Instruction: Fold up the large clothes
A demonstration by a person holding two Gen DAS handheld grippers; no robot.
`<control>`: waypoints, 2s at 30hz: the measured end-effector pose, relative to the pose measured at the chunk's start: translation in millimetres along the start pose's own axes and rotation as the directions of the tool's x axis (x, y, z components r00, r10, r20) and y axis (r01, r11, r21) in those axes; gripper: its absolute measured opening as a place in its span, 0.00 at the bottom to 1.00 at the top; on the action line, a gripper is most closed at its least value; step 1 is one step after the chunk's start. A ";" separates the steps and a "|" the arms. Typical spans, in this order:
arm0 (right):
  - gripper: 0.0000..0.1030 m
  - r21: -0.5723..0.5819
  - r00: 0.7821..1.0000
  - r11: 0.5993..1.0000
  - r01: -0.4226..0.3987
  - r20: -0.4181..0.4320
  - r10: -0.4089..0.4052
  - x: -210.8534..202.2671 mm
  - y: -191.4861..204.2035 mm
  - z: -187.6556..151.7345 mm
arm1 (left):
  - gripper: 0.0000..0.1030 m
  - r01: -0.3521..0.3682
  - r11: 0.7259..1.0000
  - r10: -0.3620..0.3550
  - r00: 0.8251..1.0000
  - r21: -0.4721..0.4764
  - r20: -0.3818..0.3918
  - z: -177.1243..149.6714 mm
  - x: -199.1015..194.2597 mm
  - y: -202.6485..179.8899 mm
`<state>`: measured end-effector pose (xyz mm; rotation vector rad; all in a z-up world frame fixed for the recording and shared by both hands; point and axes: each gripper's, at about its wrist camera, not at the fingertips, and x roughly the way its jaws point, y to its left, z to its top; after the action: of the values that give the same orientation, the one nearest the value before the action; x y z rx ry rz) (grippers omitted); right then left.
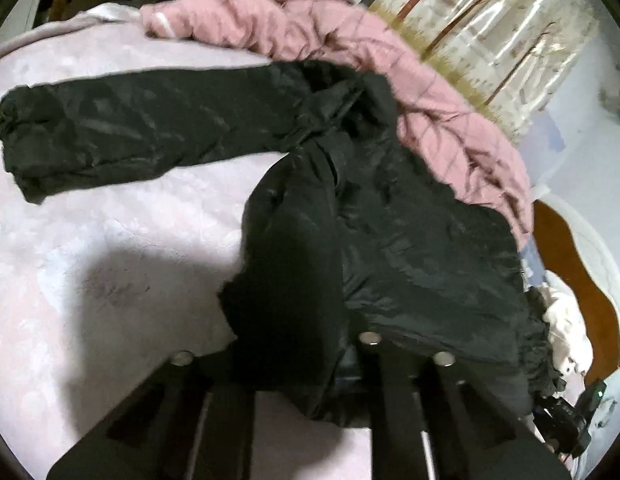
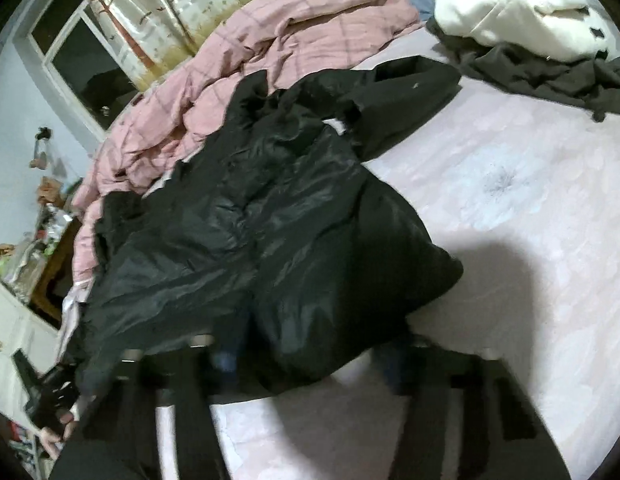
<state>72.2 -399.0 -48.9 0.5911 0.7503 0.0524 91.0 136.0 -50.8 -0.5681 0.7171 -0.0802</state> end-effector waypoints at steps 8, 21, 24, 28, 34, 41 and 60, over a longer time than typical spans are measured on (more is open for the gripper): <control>0.09 -0.143 0.983 0.989 0.038 0.182 -0.011 -60.5 20.5 -32.9 | 0.07 -0.060 0.994 0.047 0.989 0.093 0.138 -36.4 -72.5 -16.7; 0.10 -0.144 0.969 0.989 0.029 0.247 0.007 -145.5 9.3 -135.4 | 0.07 -0.127 0.991 0.118 0.980 0.050 0.162 -103.5 -152.0 4.4; 0.13 -0.140 0.975 0.989 0.039 0.224 -0.006 -144.1 3.4 -137.1 | 0.09 -0.136 0.989 0.125 0.980 0.059 0.158 -107.0 -149.2 6.0; 0.48 -0.095 0.977 0.993 0.067 0.207 -0.046 -133.5 -6.5 -133.5 | 0.39 -0.189 0.980 0.178 0.971 0.056 0.157 -106.4 -141.2 10.2; 0.56 -0.025 0.972 1.000 0.017 0.233 -0.011 -133.9 -29.0 -126.3 | 0.22 -0.152 0.988 0.147 0.981 0.027 0.129 -105.9 -140.0 31.4; 0.11 -0.199 0.961 0.979 0.044 0.275 0.013 -148.6 5.4 -113.4 | 0.09 -0.169 0.971 0.126 0.963 0.170 0.237 -91.2 -159.4 -9.1; 0.11 -0.054 0.981 0.998 -0.011 0.195 0.021 -8.2 101.8 129.9 | 0.09 -0.243 0.969 0.243 0.970 0.043 -0.004 158.3 28.6 -76.2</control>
<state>167.6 -379.1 84.6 0.5433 0.5520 0.0286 223.5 137.6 68.2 -0.4360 0.7878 0.1297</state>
